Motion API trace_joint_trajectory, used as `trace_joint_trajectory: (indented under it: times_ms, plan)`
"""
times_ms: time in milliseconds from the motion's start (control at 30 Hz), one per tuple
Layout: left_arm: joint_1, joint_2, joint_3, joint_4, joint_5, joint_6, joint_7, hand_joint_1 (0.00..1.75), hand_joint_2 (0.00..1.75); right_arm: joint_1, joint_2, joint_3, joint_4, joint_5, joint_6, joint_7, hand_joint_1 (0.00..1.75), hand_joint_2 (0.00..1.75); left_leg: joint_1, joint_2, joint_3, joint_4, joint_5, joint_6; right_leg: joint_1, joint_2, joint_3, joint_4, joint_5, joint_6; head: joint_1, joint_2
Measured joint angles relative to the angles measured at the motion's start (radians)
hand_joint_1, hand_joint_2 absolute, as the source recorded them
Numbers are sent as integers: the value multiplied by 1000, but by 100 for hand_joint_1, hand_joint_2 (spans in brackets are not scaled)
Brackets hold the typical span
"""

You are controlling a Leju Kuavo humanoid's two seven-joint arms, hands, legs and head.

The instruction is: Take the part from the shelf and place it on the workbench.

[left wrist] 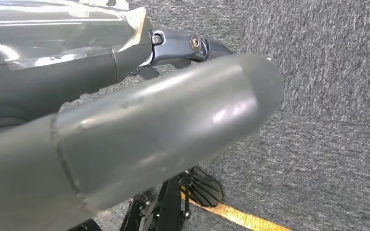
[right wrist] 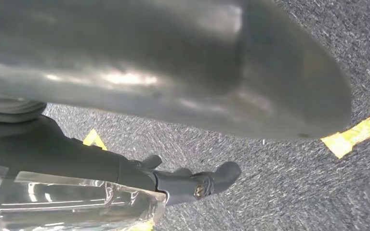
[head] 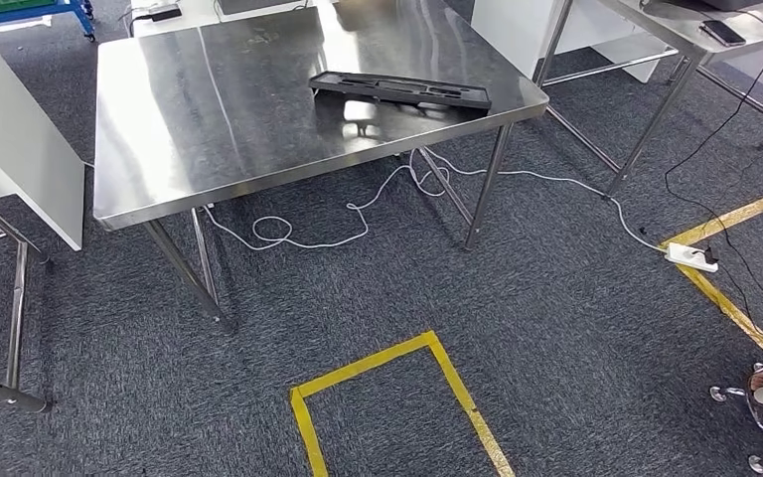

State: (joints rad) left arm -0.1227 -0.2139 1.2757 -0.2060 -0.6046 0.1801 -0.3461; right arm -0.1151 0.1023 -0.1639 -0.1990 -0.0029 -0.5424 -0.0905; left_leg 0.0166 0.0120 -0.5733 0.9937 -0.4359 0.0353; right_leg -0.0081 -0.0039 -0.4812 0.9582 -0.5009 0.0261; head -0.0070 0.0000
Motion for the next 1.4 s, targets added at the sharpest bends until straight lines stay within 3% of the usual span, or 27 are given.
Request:
trace_joint_trajectory:
  times_ms: [167,333,400,467,533,567,633,667,700,733,833,900,1000,1033,1067,1133,1200,1267,1333,1400]
  plan:
    - [1,3,-2,0,0,0,0,0,0,2,0,-27,0,-22,1,-9,0,0,3,-1,-3,1,5,0,0,-1,-2,1,3,-2,0,0]
    - [1,3,-6,0,0,0,0,0,0,1,0,-37,0,-25,1,-15,0,0,3,-1,1,-14,14,5,1,-2,-4,5,0,5,0,0]
    - [0,2,-8,0,0,-1,0,0,0,0,-1,-40,0,-25,1,-15,0,0,9,1,5,-31,25,8,1,0,-34,66,-38,3,2,0]
    - [0,1,-9,0,0,-2,0,0,0,2,-3,-42,0,-25,1,-15,0,0,11,3,0,-34,28,8,-7,1,-99,193,-99,1,5,0]
    - [1,0,-10,0,0,-4,0,0,0,5,-5,-44,1,-26,1,-16,0,0,13,7,-5,-33,29,5,-18,1,-143,279,-123,16,7,0]
    - [2,0,-10,0,-1,-6,0,0,0,7,-7,-46,1,-28,1,-17,0,0,15,11,-6,-33,30,1,-24,0,-139,270,-110,29,8,0]
    - [3,-1,-11,0,-4,-11,-1,0,0,6,-11,-50,1,-32,1,-21,0,0,22,19,-7,-27,28,-12,-38,-14,-80,144,-51,61,9,0]
    - [3,0,-11,0,-6,-13,-2,0,0,5,-9,-52,1,-34,2,-23,0,0,23,24,-7,-22,25,-22,-41,-28,-54,84,-24,70,11,0]
    - [3,1,-12,0,-9,-14,-3,0,0,2,-9,-53,1,-35,2,-25,0,0,23,30,-7,-15,21,-33,-41,-39,-37,42,-6,68,12,0]
    - [3,3,-12,-1,-11,-15,-5,0,0,1,-7,-55,1,-37,3,-27,0,0,21,36,-7,-9,17,-43,-39,-47,-35,27,1,58,12,0]
    - [3,2,-15,0,-14,-19,-6,0,0,1,-7,-60,1,-40,4,-33,0,0,27,51,-4,-2,8,-62,-33,-27,-47,39,6,17,8,0]
    - [3,2,-16,0,-16,-21,-6,0,0,1,-7,-64,1,-42,4,-37,0,0,33,35,-22,46,-37,-65,-31,-10,-49,40,15,-2,5,0]
    - [4,3,-17,0,-20,-21,-6,0,0,1,-6,-69,1,-50,3,-39,0,0,26,-1,-100,238,-153,-57,-16,14,-60,41,26,-20,2,0]
    - [4,3,-17,0,-21,-21,-5,0,0,2,-6,-72,1,-54,3,-39,0,0,22,-4,-117,282,-168,-51,-10,23,-63,41,28,-22,2,0]
    - [5,4,-19,0,-22,-21,-4,0,0,4,-6,-75,2,-58,3,-39,0,0,18,-6,-118,292,-163,-44,-4,33,-64,41,29,-24,2,0]
    - [6,4,-23,0,-27,-22,-2,0,0,8,-6,-84,2,-66,4,-40,0,0,9,-24,-67,202,-106,-21,5,56,-63,41,30,-25,2,0]
    - [6,6,-26,0,-31,-23,-1,0,0,9,-3,-90,2,-73,5,-43,0,0,2,-70,-2,80,-59,4,11,77,-62,42,31,-23,5,0]
    - [5,8,-30,0,-33,-24,0,0,0,9,0,-96,2,-77,6,-47,0,0,-5,-90,22,34,-52,16,9,95,-68,42,35,-17,6,0]
    - [3,8,-35,0,-34,-26,0,0,0,13,1,-102,2,-78,6,-49,0,0,-7,-67,26,20,-45,19,7,108,-76,42,40,-7,5,0]
    - [3,7,-37,0,-34,-29,0,0,0,18,0,-107,2,-80,6,-50,0,0,-4,-42,34,-1,-34,24,10,81,-99,73,22,-3,8,0]
